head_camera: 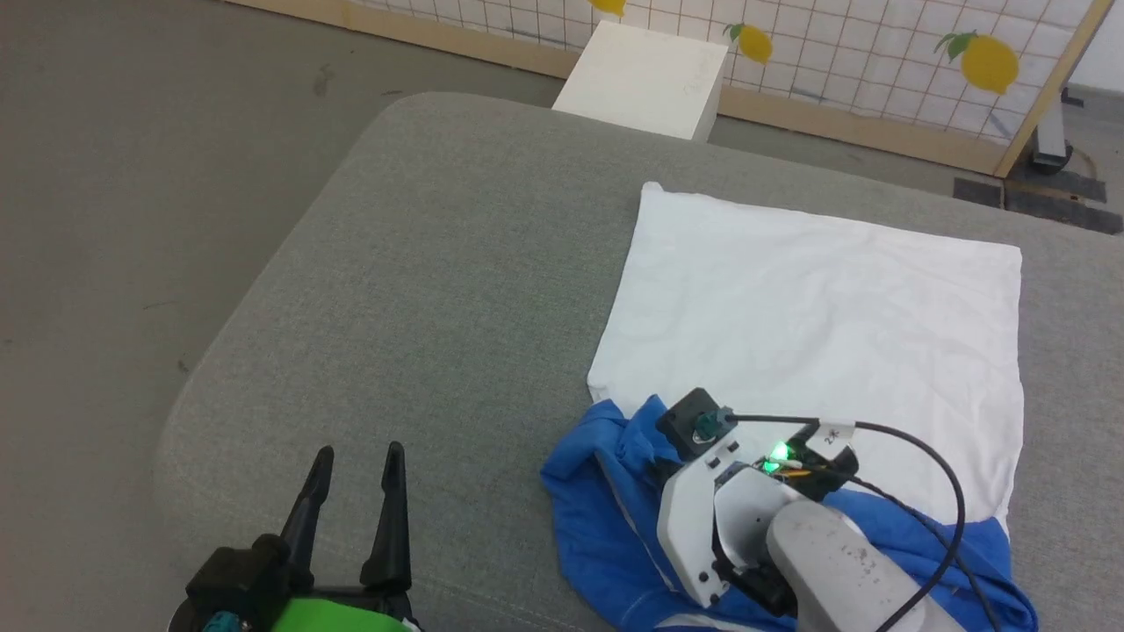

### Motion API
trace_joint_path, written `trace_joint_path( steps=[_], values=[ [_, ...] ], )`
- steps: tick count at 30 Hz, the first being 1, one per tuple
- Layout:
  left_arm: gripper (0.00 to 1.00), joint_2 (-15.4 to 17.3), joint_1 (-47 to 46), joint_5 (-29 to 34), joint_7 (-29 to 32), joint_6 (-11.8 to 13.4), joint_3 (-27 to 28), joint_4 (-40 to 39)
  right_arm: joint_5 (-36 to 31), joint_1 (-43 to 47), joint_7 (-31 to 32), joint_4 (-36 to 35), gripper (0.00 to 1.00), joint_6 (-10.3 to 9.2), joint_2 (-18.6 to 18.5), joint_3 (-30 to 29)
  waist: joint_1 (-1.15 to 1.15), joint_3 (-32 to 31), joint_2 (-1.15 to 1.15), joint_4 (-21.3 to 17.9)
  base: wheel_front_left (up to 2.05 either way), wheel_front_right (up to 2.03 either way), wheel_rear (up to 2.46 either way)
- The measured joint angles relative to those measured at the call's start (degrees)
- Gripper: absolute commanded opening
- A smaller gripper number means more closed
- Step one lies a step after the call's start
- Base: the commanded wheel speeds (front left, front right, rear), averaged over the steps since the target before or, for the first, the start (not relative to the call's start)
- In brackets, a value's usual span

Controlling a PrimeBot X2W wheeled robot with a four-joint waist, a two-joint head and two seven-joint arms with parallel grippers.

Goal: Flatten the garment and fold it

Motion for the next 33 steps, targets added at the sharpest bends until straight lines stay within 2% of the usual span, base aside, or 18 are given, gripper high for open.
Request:
trace_joint_path(
  steps=[1, 2, 3, 7, 12, 16, 22, 29, 33],
  values=[
    [1.0, 0.0, -0.1, 0.0, 0.0, 0.0, 0.0, 0.1, 0.0, -0.1, -0.5, 0.7, 0.59, 0.0, 0.2, 0.5, 0.0, 0.2, 0.0, 0.0, 0.0, 0.0, 0.0],
    [1.0, 0.0, -0.1, 0.0, 0.0, 0.0, 0.0, 0.2, 0.2, -0.2, -0.8, 1.0, 0.95, 0.0, 0.3, 0.9, 0.0, 0.2, 0.0, -0.1, 0.0, 0.0, 0.0],
    [1.0, 0.0, -0.2, 0.0, 0.0, 0.0, 0.0, 0.3, 0.8, -0.3, -1.1, 1.3, 1.0, 0.0, 0.5, 1.3, 0.0, 0.2, 0.0, -0.2, 0.0, 0.0, 0.0],
    [1.0, 0.0, -0.2, 0.0, 0.0, -0.1, 0.0, 0.4, 3.7, -2.0, -2.1, 0.8, 1.0, 0.0, 1.1, 2.4, 0.0, 0.0, 0.0, -1.3, 0.0, 0.0, 0.0],
    [1.0, 0.3, -0.2, 0.0, 0.0, 0.1, 0.1, -0.1, 6.1, -2.8, -3.9, -2.8, 1.0, 0.0, 1.1, -1.2, 0.0, -0.5, 0.0, -3.3, 0.0, 0.0, 0.0],
    [1.0, 0.8, -0.2, 0.0, 0.1, 0.4, 0.2, -0.5, 6.1, -2.4, -6.4, -8.0, 1.0, 0.0, -0.4, -8.2, 0.0, -0.9, 0.0, -5.4, 0.0, 0.0, 0.0],
    [1.0, 1.3, -0.2, 0.0, 0.1, 0.4, 0.3, -1.2, 0.8, 4.1, -11.4, -18.8, 1.0, -0.01, -2.4, -22.8, 0.0, -1.2, 0.0, -8.8, 0.0, 0.0, 0.0],
    [1.0, 1.2, -0.4, 0.3, -1.1, 0.3, 0.2, -1.4, -6.7, 15.6, -16.9, -32.4, 1.0, -0.01, -0.2, -38.4, 0.0, -0.8, 0.0, -12.1, 0.0, 0.0, 0.0],
    [1.0, 0.9, -0.6, 2.0, -2.1, -0.3, 0.4, -1.5, -8.6, 21.8, -20.5, -37.7, 1.0, -0.01, 0.9, -44.6, 0.0, -0.6, 0.0, -13.4, 0.0, 0.0, 0.0]
  ],
)
